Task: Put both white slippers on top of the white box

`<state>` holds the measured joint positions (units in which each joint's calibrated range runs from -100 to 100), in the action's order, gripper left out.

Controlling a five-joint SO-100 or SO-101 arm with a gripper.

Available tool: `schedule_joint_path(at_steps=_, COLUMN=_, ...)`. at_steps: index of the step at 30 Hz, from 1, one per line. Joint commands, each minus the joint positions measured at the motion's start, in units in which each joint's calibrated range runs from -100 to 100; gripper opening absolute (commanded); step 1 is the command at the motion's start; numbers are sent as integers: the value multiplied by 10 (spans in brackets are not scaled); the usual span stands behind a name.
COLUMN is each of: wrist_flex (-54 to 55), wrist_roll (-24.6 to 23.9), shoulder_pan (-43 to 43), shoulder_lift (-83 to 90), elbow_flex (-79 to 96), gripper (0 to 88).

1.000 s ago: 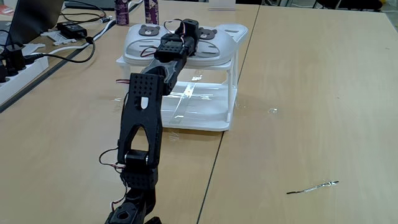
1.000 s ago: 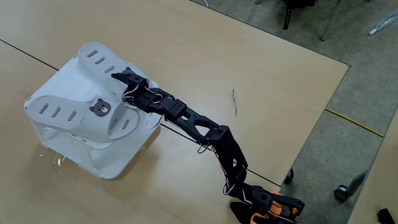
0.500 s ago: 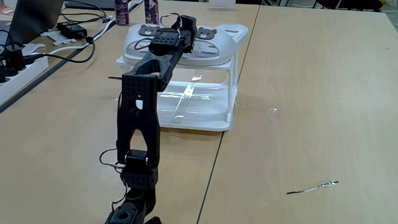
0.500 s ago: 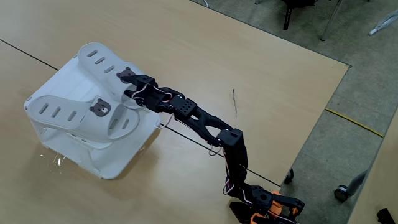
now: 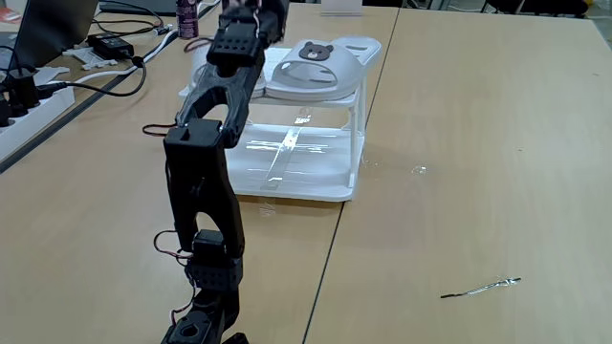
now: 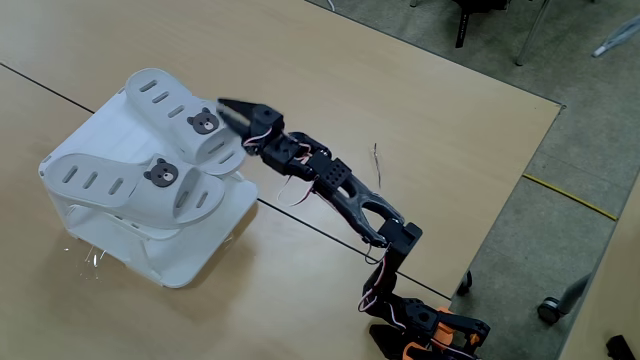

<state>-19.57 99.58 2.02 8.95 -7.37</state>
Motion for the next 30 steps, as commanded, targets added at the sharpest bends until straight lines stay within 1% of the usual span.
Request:
schedule_joint_path(at_steps=1, wrist_flex=166, wrist_roll=4, shoulder_pan=-6, shoulder_lift=-30, elbow_flex=-116, gripper=7)
schedule_joint_path(at_steps=4, wrist_flex=516, wrist_roll=4, shoulder_pan=-6, shoulder_lift=-111, elbow_flex=-108, gripper=7)
schedule_joint_path(at_steps=5, wrist_flex=660, wrist_roll=4, shoulder_pan=-6, shoulder_lift=-141, elbow_flex=-103, gripper=7)
schedule_joint_path(at_steps=6, wrist_flex=733, wrist_roll=4, shoulder_pan=-6, shoulder_lift=-156, elbow_flex=-105, gripper=7)
schedule_joint_path(at_steps=8, wrist_flex=807, wrist_roll=4, shoulder_pan=-5, shoulder_lift=-151, elbow_flex=-107, gripper=7)
schedule_joint_path(at_steps=11, wrist_flex=868, wrist_roll=4, shoulder_pan=-5, shoulder_lift=-90, elbow_flex=-99, gripper=7)
schedule_joint_path(at_steps=14, wrist_flex=873, wrist_roll=4, shoulder_pan=-8, shoulder_lift=25, elbow_flex=-33, gripper=7)
schedule_joint_path(at_steps=17, wrist_flex=872, wrist_roll=4, shoulder_pan=-31, shoulder_lift=184, elbow_flex=151, gripper=7)
schedule_joint_path(at_steps=20, wrist_flex=873, wrist_roll=4, shoulder_pan=-49, shoulder_lift=380, elbow_flex=426, gripper=7)
schedule_joint_path(at_steps=21, wrist_flex=871, wrist_roll=4, shoulder_pan=-49, shoulder_lift=471, elbow_flex=544, gripper=7)
schedule_joint_path(at_steps=23, wrist_flex=871, wrist_roll=4, shoulder_pan=-47, shoulder_lift=588, elbow_flex=686, gripper=7)
schedule_joint_path(at_steps=25, wrist_flex=873, wrist_roll=4, shoulder_pan=-47, shoulder_lift=667, elbow_flex=785, gripper=7)
schedule_joint_path(at_steps=28, wrist_flex=874, wrist_roll=4, shoulder_pan=-42, shoulder_lift=730, elbow_flex=866, gripper=7)
schedule_joint_path(at_steps=30, wrist_flex=880, wrist_roll=4, shoulder_pan=-2, shoulder_lift=766, elbow_flex=891, gripper=7)
